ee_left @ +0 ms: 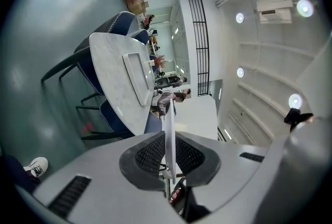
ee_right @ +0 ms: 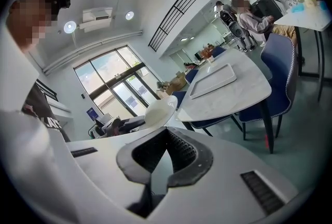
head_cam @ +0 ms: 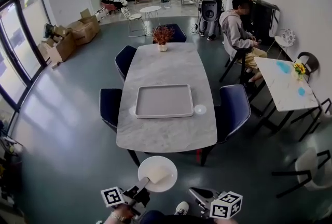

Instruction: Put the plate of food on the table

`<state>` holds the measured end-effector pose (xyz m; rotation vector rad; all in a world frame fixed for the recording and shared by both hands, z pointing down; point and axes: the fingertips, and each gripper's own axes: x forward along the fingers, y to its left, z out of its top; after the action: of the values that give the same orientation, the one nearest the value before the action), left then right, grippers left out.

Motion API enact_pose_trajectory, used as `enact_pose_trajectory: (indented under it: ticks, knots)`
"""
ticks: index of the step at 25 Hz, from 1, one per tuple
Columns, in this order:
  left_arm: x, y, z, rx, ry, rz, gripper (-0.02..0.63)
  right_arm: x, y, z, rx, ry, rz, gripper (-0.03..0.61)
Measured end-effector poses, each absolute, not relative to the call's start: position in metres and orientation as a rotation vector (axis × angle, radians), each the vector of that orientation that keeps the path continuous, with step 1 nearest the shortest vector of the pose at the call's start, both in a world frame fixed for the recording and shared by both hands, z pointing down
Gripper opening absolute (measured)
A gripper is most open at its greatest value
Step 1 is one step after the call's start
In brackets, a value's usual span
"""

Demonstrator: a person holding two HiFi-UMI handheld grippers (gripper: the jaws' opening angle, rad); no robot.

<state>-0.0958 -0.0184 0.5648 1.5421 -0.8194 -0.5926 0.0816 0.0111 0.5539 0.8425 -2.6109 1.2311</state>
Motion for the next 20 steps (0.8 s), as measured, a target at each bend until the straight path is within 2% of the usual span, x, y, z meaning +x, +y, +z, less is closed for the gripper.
enact_pose_trajectory:
  ticks: [8, 20]
  knots:
    - [-0.086, -0.046, 0.558, 1.537, -0.844, -0.596, 0.034, 0.101, -0.014, 0.552, 0.851, -2.625, 1.263, 0.011]
    - [-0.114, -0.129, 0.574, 1.529, -0.821, -0.557, 0.034, 0.086, -0.076, 0.561, 0.959, -2.590, 1.309, 0.011]
